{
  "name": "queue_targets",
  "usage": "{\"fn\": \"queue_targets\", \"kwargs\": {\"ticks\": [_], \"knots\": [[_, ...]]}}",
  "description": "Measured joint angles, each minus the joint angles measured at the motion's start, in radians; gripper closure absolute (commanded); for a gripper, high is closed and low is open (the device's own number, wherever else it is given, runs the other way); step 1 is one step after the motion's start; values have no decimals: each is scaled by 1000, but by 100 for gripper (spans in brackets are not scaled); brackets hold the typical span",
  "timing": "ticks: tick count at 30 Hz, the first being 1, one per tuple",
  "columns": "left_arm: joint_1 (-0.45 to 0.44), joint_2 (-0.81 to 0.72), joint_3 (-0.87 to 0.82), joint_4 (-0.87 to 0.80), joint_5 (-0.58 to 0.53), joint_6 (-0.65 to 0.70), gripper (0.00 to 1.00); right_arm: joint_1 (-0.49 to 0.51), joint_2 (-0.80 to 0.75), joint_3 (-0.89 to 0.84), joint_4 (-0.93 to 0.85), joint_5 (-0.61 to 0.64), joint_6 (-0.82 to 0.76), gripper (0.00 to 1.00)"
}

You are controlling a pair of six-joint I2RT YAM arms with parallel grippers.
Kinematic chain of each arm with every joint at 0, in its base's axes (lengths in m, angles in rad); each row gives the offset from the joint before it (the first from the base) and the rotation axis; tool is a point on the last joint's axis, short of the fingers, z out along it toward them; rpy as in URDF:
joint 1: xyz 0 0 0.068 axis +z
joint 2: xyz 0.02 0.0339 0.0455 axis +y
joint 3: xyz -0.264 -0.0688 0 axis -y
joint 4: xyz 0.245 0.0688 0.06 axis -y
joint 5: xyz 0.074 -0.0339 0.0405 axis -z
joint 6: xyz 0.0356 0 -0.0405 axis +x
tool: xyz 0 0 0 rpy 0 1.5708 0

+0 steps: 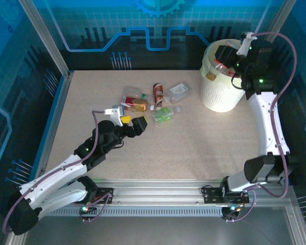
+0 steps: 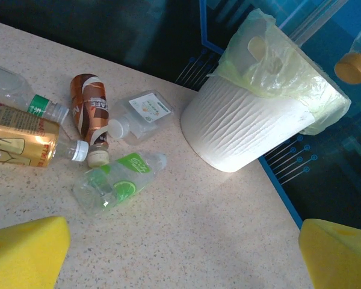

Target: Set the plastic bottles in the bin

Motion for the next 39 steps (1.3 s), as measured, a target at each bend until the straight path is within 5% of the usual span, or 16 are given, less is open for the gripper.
{"fn": "queue_targets", "kwargs": {"ticks": [16,25,39], "knots": [[2,-13,-25,-18,-29,-44,1,-66,212,149,46,180,39,60],[6,-10,-26,-26,-39,-63,1,-39,376,278,6,138,-100,53],[18,-2,-26,-58,-48,-89,1,-7,524,463,-199,98,-167,17]]}}
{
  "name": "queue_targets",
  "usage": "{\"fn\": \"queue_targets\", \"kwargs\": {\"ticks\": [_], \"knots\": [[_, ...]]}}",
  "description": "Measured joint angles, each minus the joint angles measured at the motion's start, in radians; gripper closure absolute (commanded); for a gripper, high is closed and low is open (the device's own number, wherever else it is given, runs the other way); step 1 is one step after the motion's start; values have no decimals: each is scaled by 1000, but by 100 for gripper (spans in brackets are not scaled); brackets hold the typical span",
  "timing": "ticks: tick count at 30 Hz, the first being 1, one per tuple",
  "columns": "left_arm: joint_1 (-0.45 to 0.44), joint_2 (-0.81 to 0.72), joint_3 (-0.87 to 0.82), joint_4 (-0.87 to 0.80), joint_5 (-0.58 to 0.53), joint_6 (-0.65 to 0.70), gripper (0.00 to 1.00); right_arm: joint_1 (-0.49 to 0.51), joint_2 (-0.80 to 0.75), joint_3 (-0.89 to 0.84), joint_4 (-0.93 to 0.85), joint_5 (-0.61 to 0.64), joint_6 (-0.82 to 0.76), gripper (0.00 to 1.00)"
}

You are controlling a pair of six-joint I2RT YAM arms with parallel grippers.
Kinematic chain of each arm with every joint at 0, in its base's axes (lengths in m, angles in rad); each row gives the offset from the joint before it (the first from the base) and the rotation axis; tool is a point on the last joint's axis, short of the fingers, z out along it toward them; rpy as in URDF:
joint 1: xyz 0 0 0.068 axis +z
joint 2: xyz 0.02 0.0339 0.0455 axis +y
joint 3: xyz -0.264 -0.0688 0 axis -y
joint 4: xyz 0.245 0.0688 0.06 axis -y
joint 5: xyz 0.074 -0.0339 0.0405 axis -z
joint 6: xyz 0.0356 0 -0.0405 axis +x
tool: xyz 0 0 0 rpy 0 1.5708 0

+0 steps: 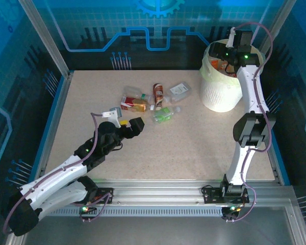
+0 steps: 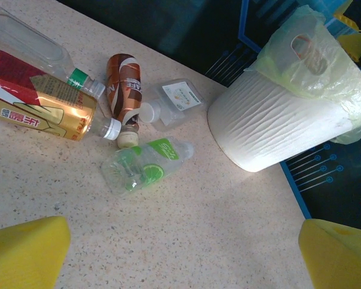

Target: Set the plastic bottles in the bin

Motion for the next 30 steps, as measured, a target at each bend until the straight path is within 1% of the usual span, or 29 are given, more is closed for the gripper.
{"fn": "queue_targets", "kwargs": {"ticks": [4,8,9,19,25,30], "knots": [[2,1,0,-8,-2,0,1,0,-1,0,-13,10,7,10],[7,4,-1,-10,-2,-6,1,0,-20,-10,-19,24,10,1],[8,6,-1,-10,-2,-9,1,0,-33,-21,-20,27,11,0],[26,31,-1,-42,-3,-30,1,0,-201,-148,13,60,32,0],[48,58,-1,-72,-3,-56,1,0,-293,-237,41,55,43,0],[73,79,1,-105,-3,-80,1,0,-400,-345,66,23,51,0]]}}
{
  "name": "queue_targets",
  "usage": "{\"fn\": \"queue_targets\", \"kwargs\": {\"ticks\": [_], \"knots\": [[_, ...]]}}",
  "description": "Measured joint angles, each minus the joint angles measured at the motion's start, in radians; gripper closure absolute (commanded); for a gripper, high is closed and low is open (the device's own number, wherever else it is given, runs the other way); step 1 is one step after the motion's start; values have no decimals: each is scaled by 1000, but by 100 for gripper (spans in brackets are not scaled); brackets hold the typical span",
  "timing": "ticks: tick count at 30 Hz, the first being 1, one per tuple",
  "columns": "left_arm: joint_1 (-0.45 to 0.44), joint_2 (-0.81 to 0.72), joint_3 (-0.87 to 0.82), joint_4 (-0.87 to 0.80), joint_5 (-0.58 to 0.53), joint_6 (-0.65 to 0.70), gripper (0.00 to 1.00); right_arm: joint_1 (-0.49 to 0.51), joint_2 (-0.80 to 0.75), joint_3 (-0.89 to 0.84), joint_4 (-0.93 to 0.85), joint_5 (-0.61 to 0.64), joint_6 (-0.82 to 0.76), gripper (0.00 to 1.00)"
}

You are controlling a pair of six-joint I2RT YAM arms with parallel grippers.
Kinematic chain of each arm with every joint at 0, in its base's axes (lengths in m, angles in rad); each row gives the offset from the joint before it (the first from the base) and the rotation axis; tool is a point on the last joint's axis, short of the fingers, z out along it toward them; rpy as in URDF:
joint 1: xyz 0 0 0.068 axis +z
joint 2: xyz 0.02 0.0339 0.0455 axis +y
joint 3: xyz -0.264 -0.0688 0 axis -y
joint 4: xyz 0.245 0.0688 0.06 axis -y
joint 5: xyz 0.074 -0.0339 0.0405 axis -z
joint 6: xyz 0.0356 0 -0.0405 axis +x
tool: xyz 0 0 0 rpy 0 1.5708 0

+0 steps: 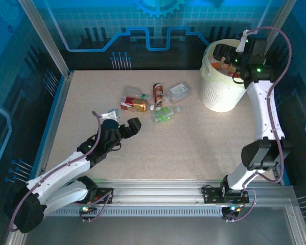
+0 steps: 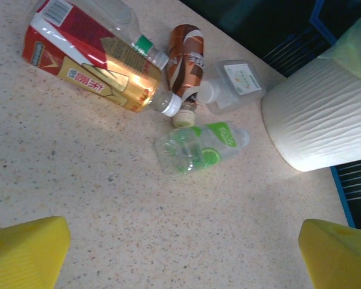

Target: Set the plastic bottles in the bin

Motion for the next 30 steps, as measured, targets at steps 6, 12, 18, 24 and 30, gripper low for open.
{"fn": "queue_targets", "kwargs": {"ticks": [6,12,18,24,30], "knots": [[35,33,24,-47,0,-25,1,0,-173,-164,38,-58,11,0],[87,100,73,-89,1,-53,1,0,-365,-359,83,-129,38,0],[181,261,219,-186,0,-105,1,10,-529,-570,153,-288,87,0],[254,498,441,-315,9,-200,1,74,-620,-699,166,-344,120,0],[264,698,616,-380,11,-304,1,88,-661,-735,155,-340,132,0]]}}
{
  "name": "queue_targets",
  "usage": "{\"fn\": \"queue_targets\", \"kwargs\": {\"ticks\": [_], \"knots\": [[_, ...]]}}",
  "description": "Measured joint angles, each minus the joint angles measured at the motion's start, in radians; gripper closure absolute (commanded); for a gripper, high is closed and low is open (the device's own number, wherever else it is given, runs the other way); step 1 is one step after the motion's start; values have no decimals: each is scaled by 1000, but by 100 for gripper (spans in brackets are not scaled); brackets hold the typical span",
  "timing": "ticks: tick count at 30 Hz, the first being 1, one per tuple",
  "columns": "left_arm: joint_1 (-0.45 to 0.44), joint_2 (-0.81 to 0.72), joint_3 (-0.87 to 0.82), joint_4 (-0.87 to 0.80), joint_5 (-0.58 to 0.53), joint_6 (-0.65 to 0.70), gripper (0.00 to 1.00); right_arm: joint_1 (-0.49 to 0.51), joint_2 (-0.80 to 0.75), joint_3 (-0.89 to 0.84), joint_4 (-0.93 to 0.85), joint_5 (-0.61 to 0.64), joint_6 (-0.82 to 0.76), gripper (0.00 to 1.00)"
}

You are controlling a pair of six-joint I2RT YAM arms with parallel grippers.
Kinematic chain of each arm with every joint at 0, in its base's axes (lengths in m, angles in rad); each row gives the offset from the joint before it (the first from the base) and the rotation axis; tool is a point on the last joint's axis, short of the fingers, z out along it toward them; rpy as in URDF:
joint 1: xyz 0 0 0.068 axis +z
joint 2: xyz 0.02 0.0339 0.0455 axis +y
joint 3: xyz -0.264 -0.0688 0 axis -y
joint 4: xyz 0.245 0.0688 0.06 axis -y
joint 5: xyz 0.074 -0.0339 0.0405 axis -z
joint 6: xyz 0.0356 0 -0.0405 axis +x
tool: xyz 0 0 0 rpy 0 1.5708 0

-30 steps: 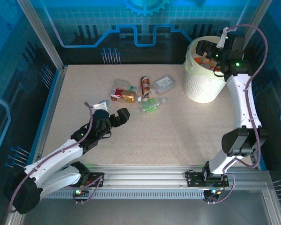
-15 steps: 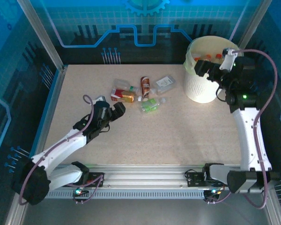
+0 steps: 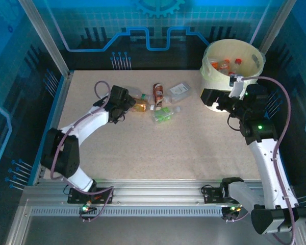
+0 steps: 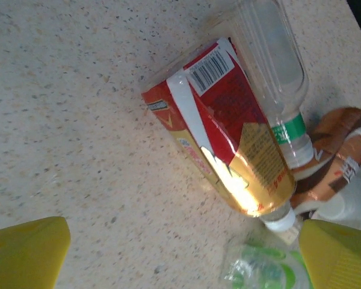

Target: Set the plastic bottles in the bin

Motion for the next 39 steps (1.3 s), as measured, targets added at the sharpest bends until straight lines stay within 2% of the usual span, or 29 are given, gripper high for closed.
{"fn": "queue_targets", "kwargs": {"ticks": [6,15,20,31,36,39], "knots": [[23,211,210,-56,9,-82,1,2,-30,0,-18,13,3,0],[29,409,412,-142,9,-133,1,4,-69,-21,-31,51,41,0],[30,465,417,-138,10,-143,6,5,-69,-34,-39,67,64,0],[56,439,304,-61,27,-129,16,18,-73,-48,-46,111,71,0],[63,413,252,-39,27,-98,26,19,-73,-50,-50,114,71,0],[63,394,223,-27,26,-69,36,19,-73,-51,-50,114,71,0]]}}
